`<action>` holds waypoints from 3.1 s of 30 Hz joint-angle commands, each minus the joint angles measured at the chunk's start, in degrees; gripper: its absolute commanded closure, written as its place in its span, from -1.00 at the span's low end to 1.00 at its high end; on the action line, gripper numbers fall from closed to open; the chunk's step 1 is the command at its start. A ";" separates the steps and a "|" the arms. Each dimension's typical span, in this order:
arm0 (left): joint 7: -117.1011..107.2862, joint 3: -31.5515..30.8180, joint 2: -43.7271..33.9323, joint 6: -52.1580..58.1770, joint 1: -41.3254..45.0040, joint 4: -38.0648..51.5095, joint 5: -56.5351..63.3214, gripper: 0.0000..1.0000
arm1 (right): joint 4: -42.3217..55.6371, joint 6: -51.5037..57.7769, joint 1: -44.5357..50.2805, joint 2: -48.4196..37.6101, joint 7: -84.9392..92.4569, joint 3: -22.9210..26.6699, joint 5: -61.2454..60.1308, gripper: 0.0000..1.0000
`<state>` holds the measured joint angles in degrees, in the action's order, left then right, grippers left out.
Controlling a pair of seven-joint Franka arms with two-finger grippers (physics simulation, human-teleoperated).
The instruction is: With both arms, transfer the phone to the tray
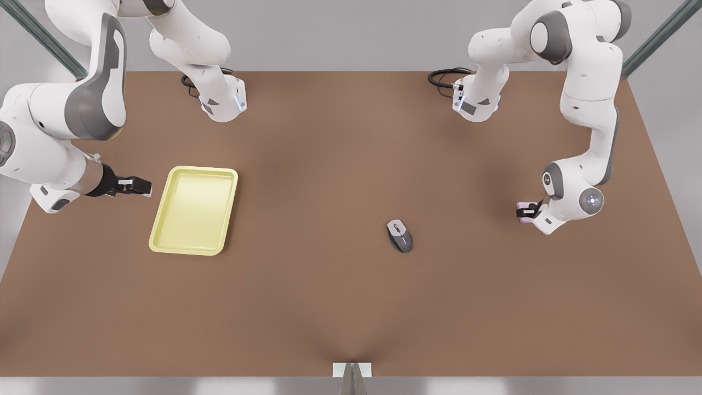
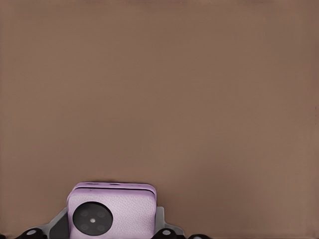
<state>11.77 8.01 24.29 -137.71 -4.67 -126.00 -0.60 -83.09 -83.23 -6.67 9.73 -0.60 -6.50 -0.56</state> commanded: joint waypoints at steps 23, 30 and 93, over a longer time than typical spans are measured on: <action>-86.57 -6.70 25.19 22.58 60.65 54.89 -8.01 -0.59 | -0.05 0.08 0.08 0.02 -0.63 0.00 0.12 -1.00; -87.01 -6.17 29.94 16.95 59.42 59.82 -7.83 -1.00 | 0.04 0.08 0.17 0.55 -0.54 -0.09 0.03 -1.00; -11.95 -9.33 -13.65 68.63 20.75 49.27 -4.41 -1.00 | -18.60 -48.26 35.50 27.00 -26.21 -5.54 0.21 -1.00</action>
<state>-2.56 -1.27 10.70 -69.04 16.11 -76.75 -5.09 -101.54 -130.80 28.75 36.85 -27.78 -12.04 -0.57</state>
